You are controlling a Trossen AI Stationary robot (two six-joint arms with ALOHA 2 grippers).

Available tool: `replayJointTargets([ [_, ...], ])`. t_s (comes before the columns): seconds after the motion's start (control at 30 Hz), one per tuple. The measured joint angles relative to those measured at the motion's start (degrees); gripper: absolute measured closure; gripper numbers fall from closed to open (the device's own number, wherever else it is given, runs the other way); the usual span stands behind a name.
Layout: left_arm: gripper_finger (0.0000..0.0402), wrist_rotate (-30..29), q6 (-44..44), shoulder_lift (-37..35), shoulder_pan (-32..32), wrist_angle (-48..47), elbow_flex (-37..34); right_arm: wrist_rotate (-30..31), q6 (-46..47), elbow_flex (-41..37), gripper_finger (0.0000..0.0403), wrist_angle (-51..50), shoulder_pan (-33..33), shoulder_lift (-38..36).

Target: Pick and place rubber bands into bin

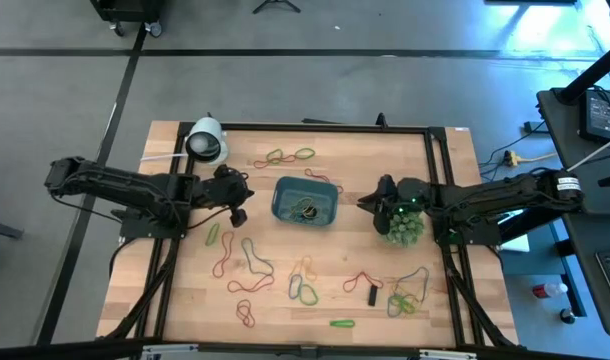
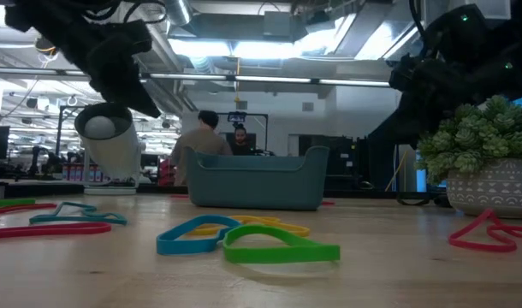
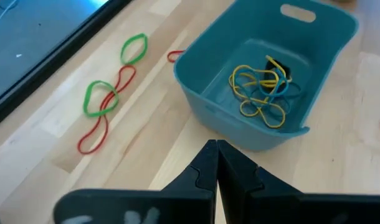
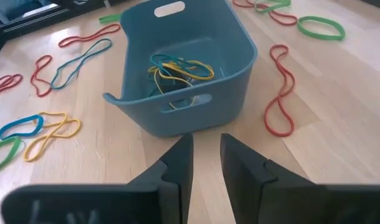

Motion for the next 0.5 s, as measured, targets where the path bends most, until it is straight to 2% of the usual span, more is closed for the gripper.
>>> replayJointTargets([
  [0.13, 0.04, 0.12, -0.88, 3.14, 0.0, -4.41, 3.39, -0.04, -0.04, 0.0, 0.0319, -0.04, 0.0, 0.0],
  [0.3, 0.0399, 1.77, -7.49, 7.69, 0.0, -15.09, 7.77, -0.07, -0.15, -0.02, 0.0319, -0.16, 0.0, 0.0],
  [0.5, 0.04, 9.54, -19.08, 11.98, -0.06, -24.27, 10.25, -0.08, -0.15, -0.02, 0.0319, -0.23, 0.0, 0.0],
])
